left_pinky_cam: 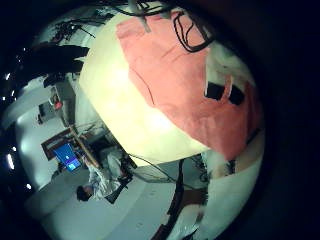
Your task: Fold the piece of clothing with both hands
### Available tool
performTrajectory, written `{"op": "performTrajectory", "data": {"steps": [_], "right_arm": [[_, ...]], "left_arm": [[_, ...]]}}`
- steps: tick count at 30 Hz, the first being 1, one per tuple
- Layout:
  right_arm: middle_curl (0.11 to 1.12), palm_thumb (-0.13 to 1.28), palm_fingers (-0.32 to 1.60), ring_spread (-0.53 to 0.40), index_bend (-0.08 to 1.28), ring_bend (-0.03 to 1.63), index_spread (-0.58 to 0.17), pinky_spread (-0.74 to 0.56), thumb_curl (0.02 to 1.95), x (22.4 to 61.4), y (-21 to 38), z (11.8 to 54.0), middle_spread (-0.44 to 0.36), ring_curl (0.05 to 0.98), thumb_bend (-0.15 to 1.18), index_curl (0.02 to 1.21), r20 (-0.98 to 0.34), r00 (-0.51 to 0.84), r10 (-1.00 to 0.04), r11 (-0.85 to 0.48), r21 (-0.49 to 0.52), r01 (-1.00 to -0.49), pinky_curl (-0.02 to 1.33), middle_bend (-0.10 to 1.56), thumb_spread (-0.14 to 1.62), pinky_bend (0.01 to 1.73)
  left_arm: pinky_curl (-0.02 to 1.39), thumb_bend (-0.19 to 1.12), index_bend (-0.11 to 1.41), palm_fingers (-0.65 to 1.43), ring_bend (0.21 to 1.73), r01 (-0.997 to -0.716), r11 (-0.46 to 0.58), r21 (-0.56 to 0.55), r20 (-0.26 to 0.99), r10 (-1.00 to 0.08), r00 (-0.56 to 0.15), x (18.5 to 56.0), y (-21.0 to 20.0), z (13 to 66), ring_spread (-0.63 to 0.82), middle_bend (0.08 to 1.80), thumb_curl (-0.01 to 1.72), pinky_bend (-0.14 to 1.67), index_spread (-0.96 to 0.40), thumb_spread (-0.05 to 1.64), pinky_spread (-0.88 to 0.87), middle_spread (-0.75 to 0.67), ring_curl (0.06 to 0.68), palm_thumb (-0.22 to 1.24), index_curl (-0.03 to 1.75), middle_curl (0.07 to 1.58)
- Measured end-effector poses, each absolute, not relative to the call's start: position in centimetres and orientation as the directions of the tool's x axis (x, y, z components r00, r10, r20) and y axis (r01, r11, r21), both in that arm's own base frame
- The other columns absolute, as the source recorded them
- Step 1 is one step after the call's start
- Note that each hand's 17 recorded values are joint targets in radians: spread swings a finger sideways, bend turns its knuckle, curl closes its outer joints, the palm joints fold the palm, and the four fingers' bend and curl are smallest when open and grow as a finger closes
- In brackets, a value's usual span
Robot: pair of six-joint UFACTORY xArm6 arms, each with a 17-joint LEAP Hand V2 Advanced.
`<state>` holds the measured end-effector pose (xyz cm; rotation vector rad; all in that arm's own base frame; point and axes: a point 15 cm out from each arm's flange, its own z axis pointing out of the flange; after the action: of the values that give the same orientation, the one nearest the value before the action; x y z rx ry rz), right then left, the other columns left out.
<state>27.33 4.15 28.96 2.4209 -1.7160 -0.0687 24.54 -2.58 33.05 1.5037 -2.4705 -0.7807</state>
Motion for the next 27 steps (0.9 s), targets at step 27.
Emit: {"op": "performTrajectory", "data": {"steps": [27], "right_arm": [[0.83,1.0,1.05,-0.241,0.9,1.29,-0.343,-0.3,0.71,43.9,4.7,23.8,-0.158,0.798,-0.02,1.06,0.051,0.263,-0.964,-0.233,0.321,-0.918,1.18,1.23,1.24,1.03]], "left_arm": [[0.47,0.34,0.39,1.11,0.96,-0.768,0.274,0.58,-0.173,-0.879,-0.444,44.8,-2.7,26.1,-0.54,1.12,1.07,1.07,-0.62,1.47,-0.68,-0.49,0.425,0.67,0.78,0.56]]}}
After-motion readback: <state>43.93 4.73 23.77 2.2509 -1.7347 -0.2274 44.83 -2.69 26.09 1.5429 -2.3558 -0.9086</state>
